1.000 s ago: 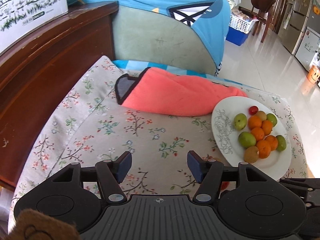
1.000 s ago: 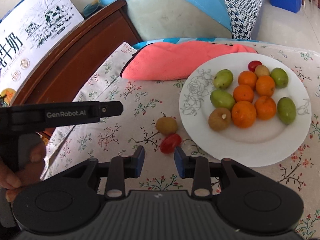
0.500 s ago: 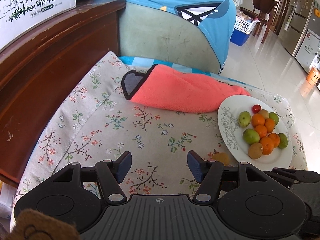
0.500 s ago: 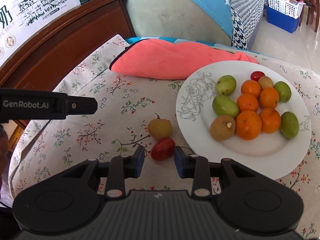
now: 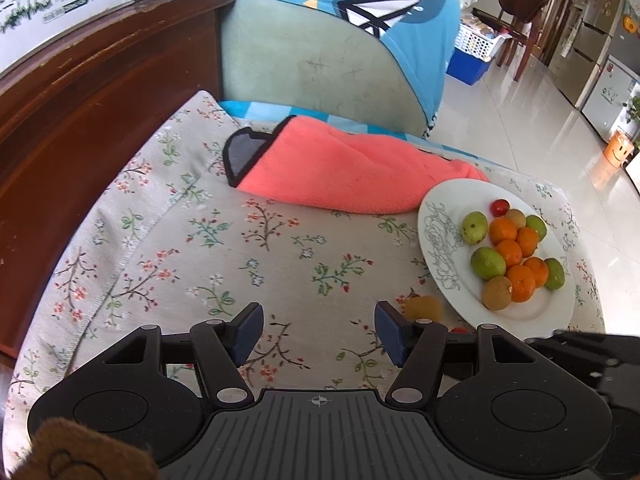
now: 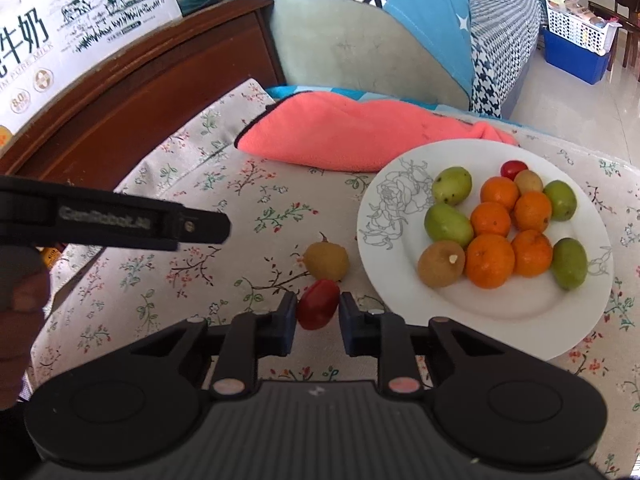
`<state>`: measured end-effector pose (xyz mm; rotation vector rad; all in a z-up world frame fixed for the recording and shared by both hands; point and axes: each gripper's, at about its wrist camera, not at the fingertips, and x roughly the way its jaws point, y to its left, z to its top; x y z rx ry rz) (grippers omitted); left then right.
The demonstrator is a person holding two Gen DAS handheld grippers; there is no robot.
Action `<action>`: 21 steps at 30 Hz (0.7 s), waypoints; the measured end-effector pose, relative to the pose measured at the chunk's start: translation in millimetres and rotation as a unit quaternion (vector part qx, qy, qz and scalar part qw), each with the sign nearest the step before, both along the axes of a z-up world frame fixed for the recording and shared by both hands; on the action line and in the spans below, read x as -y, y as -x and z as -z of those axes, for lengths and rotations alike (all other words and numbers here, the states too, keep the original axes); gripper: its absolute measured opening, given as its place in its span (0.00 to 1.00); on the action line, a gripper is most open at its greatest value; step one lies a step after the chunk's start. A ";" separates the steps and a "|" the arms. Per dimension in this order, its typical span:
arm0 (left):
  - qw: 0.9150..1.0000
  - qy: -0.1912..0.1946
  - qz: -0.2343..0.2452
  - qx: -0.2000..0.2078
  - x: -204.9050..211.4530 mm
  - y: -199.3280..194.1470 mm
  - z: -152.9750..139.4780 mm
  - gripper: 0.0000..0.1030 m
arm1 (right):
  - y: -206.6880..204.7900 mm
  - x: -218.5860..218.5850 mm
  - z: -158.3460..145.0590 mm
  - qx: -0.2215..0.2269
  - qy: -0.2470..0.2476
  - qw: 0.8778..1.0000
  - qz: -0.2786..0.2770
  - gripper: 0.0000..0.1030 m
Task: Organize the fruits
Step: 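Close left tool on a small yellow pear while right tool grasps a red cherry tomato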
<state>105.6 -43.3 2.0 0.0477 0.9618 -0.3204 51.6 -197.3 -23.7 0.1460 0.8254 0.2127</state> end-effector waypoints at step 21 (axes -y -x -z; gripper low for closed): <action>0.994 -0.029 0.102 0.032 65.5 7.2 32.6 0.53 | 18.8 78.6 -33.1 0.018 -0.091 0.991 0.101 0.22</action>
